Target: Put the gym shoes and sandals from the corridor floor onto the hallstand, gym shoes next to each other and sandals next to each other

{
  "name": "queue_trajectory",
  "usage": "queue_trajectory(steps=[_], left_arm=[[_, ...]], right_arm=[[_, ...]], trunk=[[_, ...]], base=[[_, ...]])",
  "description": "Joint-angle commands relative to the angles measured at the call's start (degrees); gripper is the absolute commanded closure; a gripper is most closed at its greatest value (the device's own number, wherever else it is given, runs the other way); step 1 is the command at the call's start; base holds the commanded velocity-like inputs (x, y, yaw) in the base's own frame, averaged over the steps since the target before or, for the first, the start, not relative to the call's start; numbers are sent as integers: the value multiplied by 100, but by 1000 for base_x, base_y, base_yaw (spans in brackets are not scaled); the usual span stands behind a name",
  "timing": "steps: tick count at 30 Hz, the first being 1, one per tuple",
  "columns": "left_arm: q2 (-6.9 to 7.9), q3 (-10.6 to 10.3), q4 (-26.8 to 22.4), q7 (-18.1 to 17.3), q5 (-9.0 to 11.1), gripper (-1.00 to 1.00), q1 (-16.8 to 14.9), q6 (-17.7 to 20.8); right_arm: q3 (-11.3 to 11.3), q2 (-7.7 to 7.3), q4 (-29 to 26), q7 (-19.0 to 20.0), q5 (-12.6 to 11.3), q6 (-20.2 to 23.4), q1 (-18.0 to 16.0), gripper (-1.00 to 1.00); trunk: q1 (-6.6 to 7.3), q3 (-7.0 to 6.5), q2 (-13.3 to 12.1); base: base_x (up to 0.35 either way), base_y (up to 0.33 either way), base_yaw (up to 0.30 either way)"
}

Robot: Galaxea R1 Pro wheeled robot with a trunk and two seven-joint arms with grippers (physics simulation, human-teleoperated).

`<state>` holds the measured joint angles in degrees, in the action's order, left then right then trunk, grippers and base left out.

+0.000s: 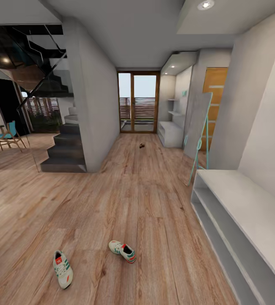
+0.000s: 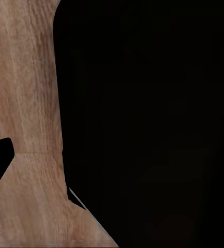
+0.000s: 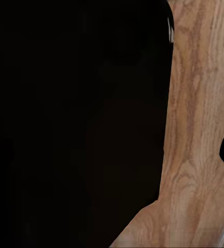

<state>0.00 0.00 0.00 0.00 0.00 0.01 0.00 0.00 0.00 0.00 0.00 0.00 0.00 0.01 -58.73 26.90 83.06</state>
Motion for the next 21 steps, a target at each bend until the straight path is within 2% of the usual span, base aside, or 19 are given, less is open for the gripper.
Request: queue_trajectory(steps=[1, 4, 11, 21], left_arm=[[-33, -9, -33, -8, -33, -100, -34, -33], [-130, -9, -131, -9, -116, -100, -133, -130], [-252, -12, -359, -9, -79, -100, -338, -355], [-265, 17, -686, 6, -41, -100, -669, -676]], right_arm=[[-10, -26, -33, -10, 32, -33, -9, -100], [-10, -26, -131, -9, 33, -130, -9, -100], [-23, -19, -357, -21, 5, -354, -9, -100], [-43, -22, -680, -35, -26, -675, -9, -100]], trunk=[[0, 3, 2], [0, 3, 2], [0, 3, 2], [0, 3, 2]], base=[[0, 0, 0], [0, 0, 0], [0, 0, 0], [0, 0, 0]])
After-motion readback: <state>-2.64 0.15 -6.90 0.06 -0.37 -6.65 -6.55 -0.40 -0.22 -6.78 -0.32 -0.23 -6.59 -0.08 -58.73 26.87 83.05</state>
